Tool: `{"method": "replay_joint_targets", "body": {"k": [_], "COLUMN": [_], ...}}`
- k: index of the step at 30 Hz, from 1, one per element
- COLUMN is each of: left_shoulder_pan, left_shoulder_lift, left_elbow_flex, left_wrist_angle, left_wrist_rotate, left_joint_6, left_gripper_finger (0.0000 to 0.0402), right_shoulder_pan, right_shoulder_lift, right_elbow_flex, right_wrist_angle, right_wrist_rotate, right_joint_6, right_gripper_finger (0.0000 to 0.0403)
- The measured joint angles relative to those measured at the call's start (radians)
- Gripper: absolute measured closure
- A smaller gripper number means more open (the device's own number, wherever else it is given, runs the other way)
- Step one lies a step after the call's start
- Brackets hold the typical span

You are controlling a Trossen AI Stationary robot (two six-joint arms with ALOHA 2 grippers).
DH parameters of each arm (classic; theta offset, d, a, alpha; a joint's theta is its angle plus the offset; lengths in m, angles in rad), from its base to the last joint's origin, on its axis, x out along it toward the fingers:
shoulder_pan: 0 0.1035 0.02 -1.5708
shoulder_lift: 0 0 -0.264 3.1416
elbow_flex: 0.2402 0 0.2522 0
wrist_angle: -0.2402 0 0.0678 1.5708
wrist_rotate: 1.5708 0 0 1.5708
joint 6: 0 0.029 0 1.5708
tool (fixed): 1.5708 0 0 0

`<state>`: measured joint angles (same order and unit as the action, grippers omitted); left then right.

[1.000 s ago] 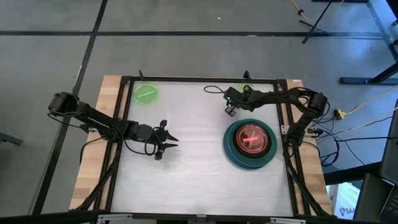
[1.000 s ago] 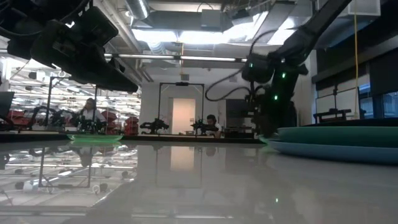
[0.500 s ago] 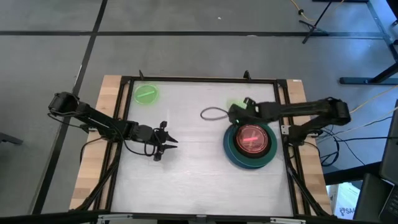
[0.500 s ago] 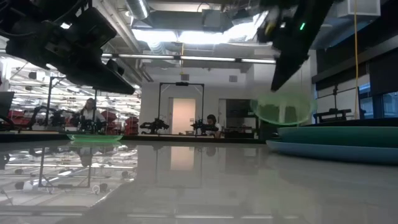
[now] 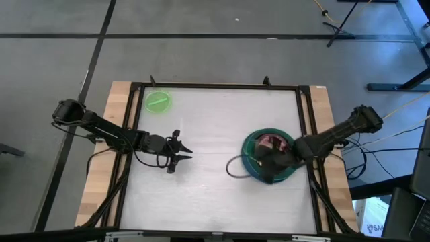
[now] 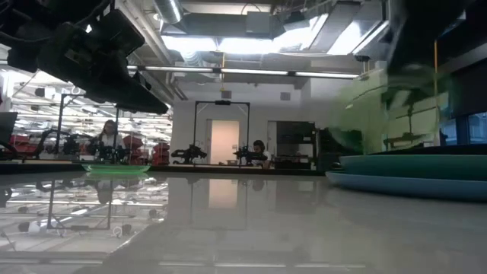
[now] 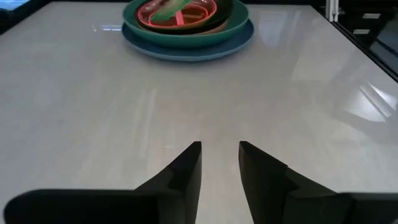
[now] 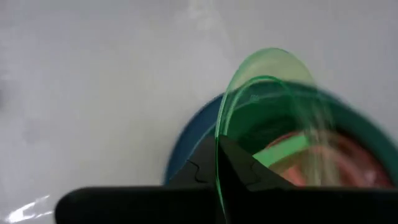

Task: Stack plastic plates
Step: Stack the right transparent green plate into the transparent pink plate

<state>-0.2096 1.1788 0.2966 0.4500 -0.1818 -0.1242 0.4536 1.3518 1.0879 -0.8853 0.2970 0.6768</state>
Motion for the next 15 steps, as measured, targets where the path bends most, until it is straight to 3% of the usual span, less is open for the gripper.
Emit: {"method": "replay_joint_targets", "body": {"k": [4,8,15], "left_shoulder_pan": [0.003,0.005,0.005], "left_shoulder_lift": [0.0,0.0,-0.002], "left_elbow_flex": [0.0,0.0,0.0], "left_wrist_angle": [0.0,0.0,-0.001], "left_wrist_rotate": [0.001,0.009,-0.026], "left_joint_6": [-0.003,-0.004,0.021], "left_gripper_finger": [0.0282,0.0254,0.0241], "right_shoulder_pan": [0.085,0.155,0.174], "right_shoulder_lift": [-0.001,-0.001,0.0], "right_elbow_flex": [0.001,-0.026,-0.102], "right_wrist_angle": [-0.085,-0.15,-0.155], "right_wrist_rotate": [0.004,0.093,0.155], "right_joint_6": [0.148,0.295,0.395], "right_gripper_finger": [0.0402,0.0402,0.0378]}}
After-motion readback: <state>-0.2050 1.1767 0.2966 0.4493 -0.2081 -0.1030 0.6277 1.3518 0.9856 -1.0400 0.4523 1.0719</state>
